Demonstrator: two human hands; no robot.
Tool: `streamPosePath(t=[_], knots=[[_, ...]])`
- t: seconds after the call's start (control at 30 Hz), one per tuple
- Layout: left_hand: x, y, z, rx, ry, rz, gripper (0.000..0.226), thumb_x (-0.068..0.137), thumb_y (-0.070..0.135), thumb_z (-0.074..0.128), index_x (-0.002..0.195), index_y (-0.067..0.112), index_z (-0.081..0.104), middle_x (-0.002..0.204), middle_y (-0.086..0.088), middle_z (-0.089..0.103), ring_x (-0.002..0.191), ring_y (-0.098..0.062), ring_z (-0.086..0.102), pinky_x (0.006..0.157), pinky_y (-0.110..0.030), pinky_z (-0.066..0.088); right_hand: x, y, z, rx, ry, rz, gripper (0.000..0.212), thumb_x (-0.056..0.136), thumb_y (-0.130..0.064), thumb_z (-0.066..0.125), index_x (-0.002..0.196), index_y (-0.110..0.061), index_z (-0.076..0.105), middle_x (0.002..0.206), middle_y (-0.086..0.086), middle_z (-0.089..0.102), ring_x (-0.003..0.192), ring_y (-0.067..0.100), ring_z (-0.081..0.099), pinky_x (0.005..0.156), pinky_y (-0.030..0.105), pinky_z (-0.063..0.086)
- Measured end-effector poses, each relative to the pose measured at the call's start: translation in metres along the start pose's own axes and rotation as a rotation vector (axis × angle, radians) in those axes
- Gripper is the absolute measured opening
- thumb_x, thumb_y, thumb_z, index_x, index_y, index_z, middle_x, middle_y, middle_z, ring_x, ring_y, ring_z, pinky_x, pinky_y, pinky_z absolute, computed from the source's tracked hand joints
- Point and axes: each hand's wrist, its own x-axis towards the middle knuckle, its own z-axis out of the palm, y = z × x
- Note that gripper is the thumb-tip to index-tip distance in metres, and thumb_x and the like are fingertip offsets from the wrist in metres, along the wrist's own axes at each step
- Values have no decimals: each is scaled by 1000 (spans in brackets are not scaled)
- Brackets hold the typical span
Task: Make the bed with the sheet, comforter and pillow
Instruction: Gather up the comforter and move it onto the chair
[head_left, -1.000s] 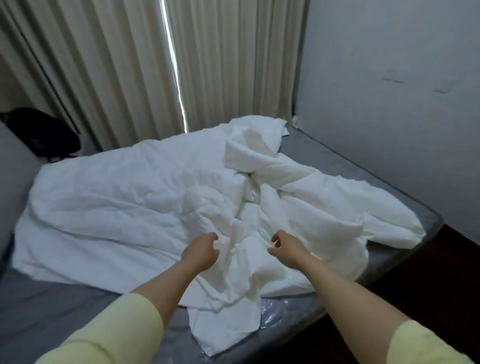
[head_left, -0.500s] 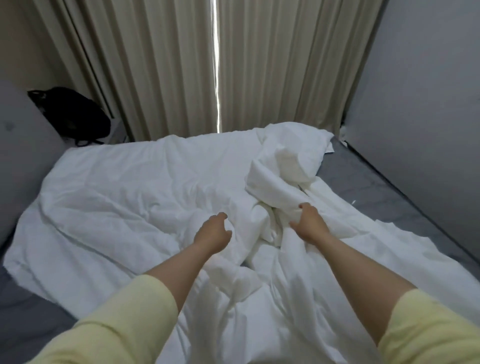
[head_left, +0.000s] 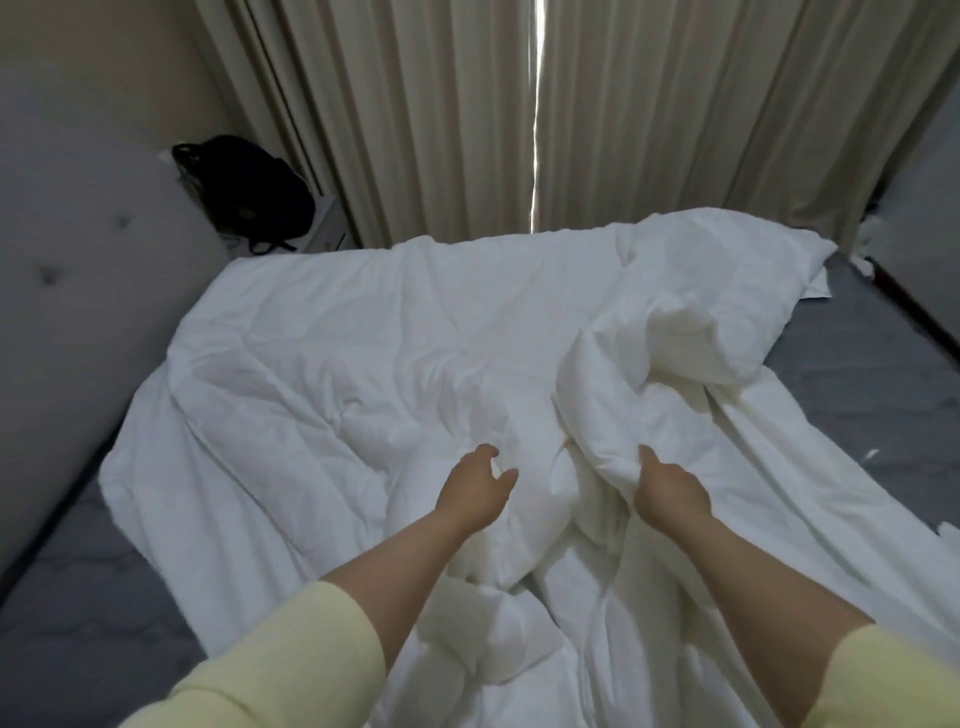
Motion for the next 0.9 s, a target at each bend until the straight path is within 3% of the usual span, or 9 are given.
streamPosePath(t=[0.17,0.27,0.37,0.43,0.5,0.57,0.73,0.8,0.9], knots=[[15,35,-19,-408,-121,-153,97,83,55,61,153,18,4,158,-9,20,143,-31,28,110,-48,32,-72,-65,4,290,13,-335,48,88,-12,43,134,-25,52,124,7,64,113,28,57,89,30,45],[15,50,-36,-418,-237,-157,107,80,42,71,152,24,-7,156,-11,20,139,-37,30,104,-52,36,-119,-84,-13,471,12,-453,34,81,-7,45,106,-16,66,99,9,70,95,29,61,77,34,45],[1,47,-46,-336,-336,-32,77,85,-1,58,149,18,20,142,-17,39,119,-35,47,90,-40,46,-165,-96,-12,513,-50,-564,12,79,-6,49,72,-14,54,77,8,58,78,26,55,65,32,36],[-17,30,-60,-264,-263,56,52,85,-10,45,133,9,47,123,-20,55,103,-31,53,79,-34,47,-195,-105,-5,575,-123,-570,11,83,-12,54,76,-20,57,79,1,58,74,13,51,64,26,35],[-43,3,-86,-255,-120,144,37,84,-10,40,108,10,61,95,-14,63,93,-26,57,68,-26,45,-216,-119,-12,773,-118,-438,14,87,-20,60,75,-27,63,72,-2,63,64,4,53,65,21,40],[-70,-21,-112,-262,-83,188,35,86,-8,39,100,12,65,86,-7,62,82,-22,57,62,-23,44,-205,-122,-19,1001,79,-210,27,90,-25,60,63,-25,60,57,-3,56,53,7,51,65,30,42],[-166,-149,-206,-110,-94,168,27,91,8,47,107,5,69,104,-9,68,89,-20,58,68,-23,46,-203,-215,-27,1038,196,-41,42,84,-58,54,89,-18,63,82,8,62,84,27,62,74,29,46],[-207,-206,-244,11,-132,116,25,90,10,47,104,6,67,111,-9,68,93,-20,58,74,-26,46,-209,-275,-25,1017,173,74,81,82,-63,55,134,-2,42,126,19,51,122,35,49,98,37,41],[-264,-287,-283,146,-197,-35,34,86,7,48,112,15,67,115,-5,67,103,-23,63,83,-32,52,-238,-349,-8,724,123,70,98,79,-63,58,147,-6,17,150,19,25,136,39,29,111,47,28]])
